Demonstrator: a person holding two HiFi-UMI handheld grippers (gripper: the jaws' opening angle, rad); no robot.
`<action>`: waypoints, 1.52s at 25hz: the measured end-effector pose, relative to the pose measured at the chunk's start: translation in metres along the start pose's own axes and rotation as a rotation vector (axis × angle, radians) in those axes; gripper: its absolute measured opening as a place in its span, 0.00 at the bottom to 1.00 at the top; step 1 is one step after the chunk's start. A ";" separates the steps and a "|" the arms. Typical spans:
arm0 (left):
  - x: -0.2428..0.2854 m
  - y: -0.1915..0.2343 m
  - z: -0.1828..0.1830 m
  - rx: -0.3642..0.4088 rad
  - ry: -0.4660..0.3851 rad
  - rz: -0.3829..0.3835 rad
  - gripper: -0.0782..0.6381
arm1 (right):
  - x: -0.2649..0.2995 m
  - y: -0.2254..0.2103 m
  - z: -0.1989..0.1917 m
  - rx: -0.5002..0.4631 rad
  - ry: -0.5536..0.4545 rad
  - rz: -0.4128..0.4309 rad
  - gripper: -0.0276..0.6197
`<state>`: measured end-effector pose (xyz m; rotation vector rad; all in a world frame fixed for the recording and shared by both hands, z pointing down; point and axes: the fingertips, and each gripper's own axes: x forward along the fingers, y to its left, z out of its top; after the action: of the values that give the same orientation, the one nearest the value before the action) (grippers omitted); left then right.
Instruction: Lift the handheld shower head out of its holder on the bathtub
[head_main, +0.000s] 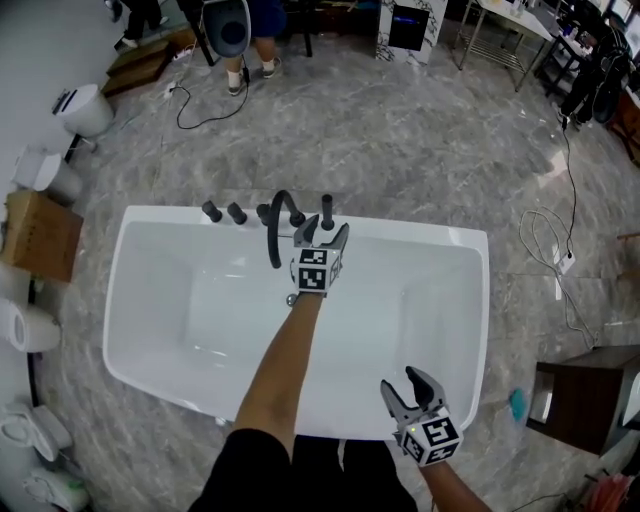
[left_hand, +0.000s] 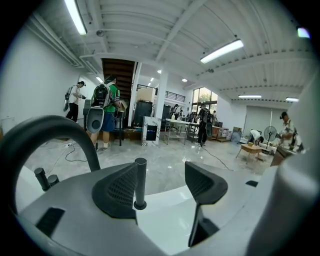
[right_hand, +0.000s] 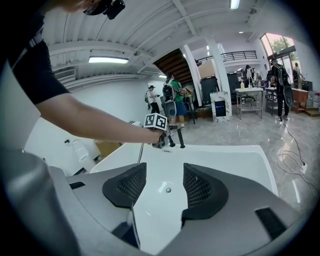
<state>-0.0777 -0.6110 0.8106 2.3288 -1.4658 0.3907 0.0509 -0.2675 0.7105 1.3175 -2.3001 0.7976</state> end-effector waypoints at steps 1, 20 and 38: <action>0.003 0.001 -0.002 0.011 0.003 -0.001 0.49 | 0.001 -0.001 -0.005 0.002 0.007 -0.003 0.37; 0.064 0.030 -0.030 0.001 0.056 0.022 0.49 | 0.054 -0.030 -0.015 0.059 -0.021 -0.068 0.37; 0.092 0.050 -0.042 0.034 0.110 0.057 0.47 | 0.092 -0.071 0.023 0.073 -0.073 -0.116 0.37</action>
<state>-0.0862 -0.6864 0.8943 2.2563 -1.4863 0.5541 0.0662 -0.3712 0.7655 1.5205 -2.2453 0.8140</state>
